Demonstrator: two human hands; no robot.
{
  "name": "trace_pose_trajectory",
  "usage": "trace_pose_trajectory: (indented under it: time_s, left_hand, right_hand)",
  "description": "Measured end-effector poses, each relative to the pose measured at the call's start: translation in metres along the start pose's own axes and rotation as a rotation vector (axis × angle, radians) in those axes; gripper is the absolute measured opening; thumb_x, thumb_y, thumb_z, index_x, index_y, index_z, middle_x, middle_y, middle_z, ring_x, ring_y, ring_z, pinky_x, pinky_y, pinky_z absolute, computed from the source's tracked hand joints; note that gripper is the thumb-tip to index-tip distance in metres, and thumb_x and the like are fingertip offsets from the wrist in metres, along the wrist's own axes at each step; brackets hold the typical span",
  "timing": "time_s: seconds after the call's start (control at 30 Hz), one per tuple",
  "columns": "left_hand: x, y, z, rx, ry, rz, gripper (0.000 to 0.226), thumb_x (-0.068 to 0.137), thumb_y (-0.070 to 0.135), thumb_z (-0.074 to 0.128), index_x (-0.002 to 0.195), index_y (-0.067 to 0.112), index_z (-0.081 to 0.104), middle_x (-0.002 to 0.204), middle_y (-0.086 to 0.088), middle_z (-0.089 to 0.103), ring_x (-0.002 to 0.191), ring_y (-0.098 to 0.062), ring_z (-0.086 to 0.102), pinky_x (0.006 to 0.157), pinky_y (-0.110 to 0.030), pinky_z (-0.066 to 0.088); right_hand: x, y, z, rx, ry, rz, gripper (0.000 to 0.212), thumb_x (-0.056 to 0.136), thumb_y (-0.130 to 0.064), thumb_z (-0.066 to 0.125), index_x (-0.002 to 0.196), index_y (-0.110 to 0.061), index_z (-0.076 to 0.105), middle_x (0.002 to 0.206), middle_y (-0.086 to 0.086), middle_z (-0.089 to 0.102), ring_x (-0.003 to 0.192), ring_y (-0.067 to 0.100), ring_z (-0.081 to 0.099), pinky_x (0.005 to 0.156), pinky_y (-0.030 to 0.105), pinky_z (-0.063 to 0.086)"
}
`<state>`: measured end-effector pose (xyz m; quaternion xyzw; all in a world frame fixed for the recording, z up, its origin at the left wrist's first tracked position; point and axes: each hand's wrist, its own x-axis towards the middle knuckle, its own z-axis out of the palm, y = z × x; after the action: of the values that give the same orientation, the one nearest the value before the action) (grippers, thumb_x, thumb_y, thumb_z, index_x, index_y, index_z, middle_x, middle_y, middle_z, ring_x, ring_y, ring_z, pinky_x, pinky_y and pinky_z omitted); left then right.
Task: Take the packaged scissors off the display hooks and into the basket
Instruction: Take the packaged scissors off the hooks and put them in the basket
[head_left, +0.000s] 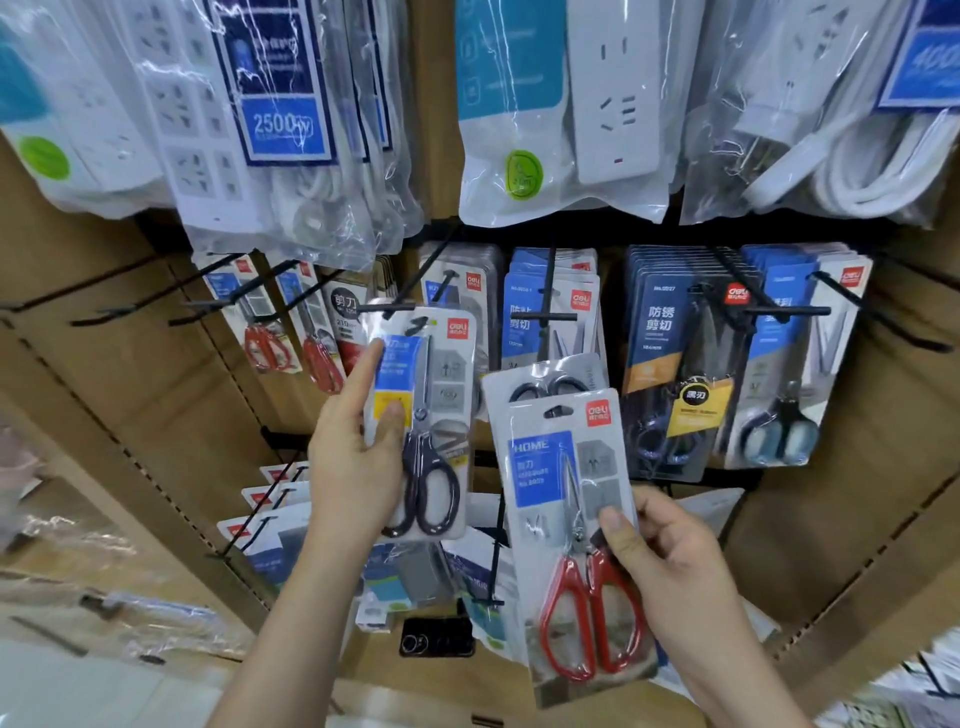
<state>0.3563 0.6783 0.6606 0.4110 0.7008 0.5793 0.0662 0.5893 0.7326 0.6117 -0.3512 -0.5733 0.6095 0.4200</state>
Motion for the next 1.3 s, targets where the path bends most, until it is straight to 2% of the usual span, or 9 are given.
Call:
trace_pose_trajectory:
  time_s: [0.1,0.23,0.5,0.57,0.67,0.73,0.97,1.17,1.3]
  left_hand:
    - [0.021,-0.014,0.009,0.09,-0.026,0.027,0.058,0.1,0.025,0.054,0.144,0.056,0.034,0.137,-0.002,0.061,0.121,-0.046,0.052,0.099,-0.061,0.046]
    - [0.059,-0.016,0.027,0.363,0.036,0.092,0.054,0.1,0.025,0.054,0.148,0.043,0.036,0.088,-0.004,0.057,0.078,-0.024,0.056,0.064,-0.035,0.039]
    - [0.082,-0.016,0.05,0.469,-0.054,0.005,0.051,0.1,0.023,0.052,0.149,0.031,0.04,0.092,-0.005,0.062,0.097,-0.025,0.056,0.086,-0.039,0.045]
    - [0.056,-0.004,0.047,0.187,-0.097,-0.123,0.033,0.102,0.03,0.048,0.133,0.025,0.059,0.115,-0.009,0.067,0.112,-0.024,0.058,0.101,-0.043,0.046]
    - [-0.001,0.027,0.045,-0.539,-0.425,-0.483,0.044,0.103,0.046,0.038,0.114,0.017,0.069,0.106,-0.014,0.075,0.09,-0.025,0.073,0.078,-0.043,0.057]
    - [-0.027,0.036,0.045,-0.517,-0.561,-0.417,0.05,0.093,0.053,0.042,0.109,0.014,0.068,0.096,-0.013,0.077,0.084,-0.027,0.074,0.067,-0.038,0.058]
    - [-0.041,0.038,0.039,-0.535,-0.334,-0.272,0.033,0.085,0.044,0.053,0.091,0.015,0.069,0.074,-0.01,0.072,0.065,-0.019,0.07,0.058,-0.034,0.059]
    - [-0.053,0.036,0.022,-0.623,-0.061,-0.281,0.019,0.097,0.026,0.052,0.096,0.017,0.068,0.066,-0.005,0.067,0.055,-0.018,0.061,0.051,-0.033,0.057]
    - [-0.062,0.032,0.011,-0.849,0.123,-0.428,0.021,0.099,0.026,0.052,0.083,0.019,0.063,0.064,-0.001,0.058,0.051,-0.015,0.05,0.05,-0.027,0.053]
  right_hand:
    - [0.001,-0.001,0.001,-0.048,-0.011,0.008,0.018,0.094,-0.011,0.055,0.104,-0.018,0.069,0.097,-0.003,0.078,0.095,0.015,0.073,0.085,0.039,0.057]
    - [0.0,-0.001,-0.005,-0.068,0.014,-0.017,0.02,0.092,-0.02,0.054,0.107,-0.018,0.068,0.097,-0.003,0.078,0.096,0.017,0.073,0.084,0.036,0.058]
    - [-0.003,-0.004,-0.018,-0.086,0.081,-0.056,0.027,0.097,-0.002,0.048,0.106,-0.018,0.068,0.095,-0.008,0.078,0.089,0.005,0.073,0.071,0.012,0.053]
    - [-0.003,-0.002,-0.02,-0.112,0.08,-0.068,0.029,0.098,-0.004,0.049,0.108,-0.023,0.069,0.1,-0.01,0.077,0.095,0.006,0.072,0.074,0.015,0.054]
    - [-0.002,-0.001,-0.022,-0.157,0.074,-0.113,0.029,0.097,-0.014,0.051,0.109,-0.03,0.071,0.109,-0.01,0.075,0.104,0.01,0.07,0.084,0.025,0.056]
    - [-0.002,-0.002,-0.022,-0.119,0.047,-0.11,0.026,0.093,-0.022,0.051,0.11,-0.028,0.071,0.108,-0.008,0.076,0.103,0.012,0.071,0.081,0.025,0.057]
    - [-0.006,-0.015,-0.038,0.037,0.215,-0.094,0.022,0.092,-0.024,0.053,0.101,-0.023,0.073,0.093,0.006,0.078,0.085,0.027,0.075,0.076,0.043,0.059]
    - [-0.022,-0.016,-0.09,-0.006,0.434,-0.119,0.047,0.097,0.002,0.05,0.125,-0.036,0.056,0.085,-0.004,0.078,0.065,0.014,0.071,0.053,0.025,0.058]
    - [-0.038,-0.009,-0.103,-0.108,0.479,-0.02,0.041,0.098,0.005,0.048,0.09,-0.027,0.072,0.1,0.005,0.076,0.073,0.008,0.07,0.056,0.016,0.052]
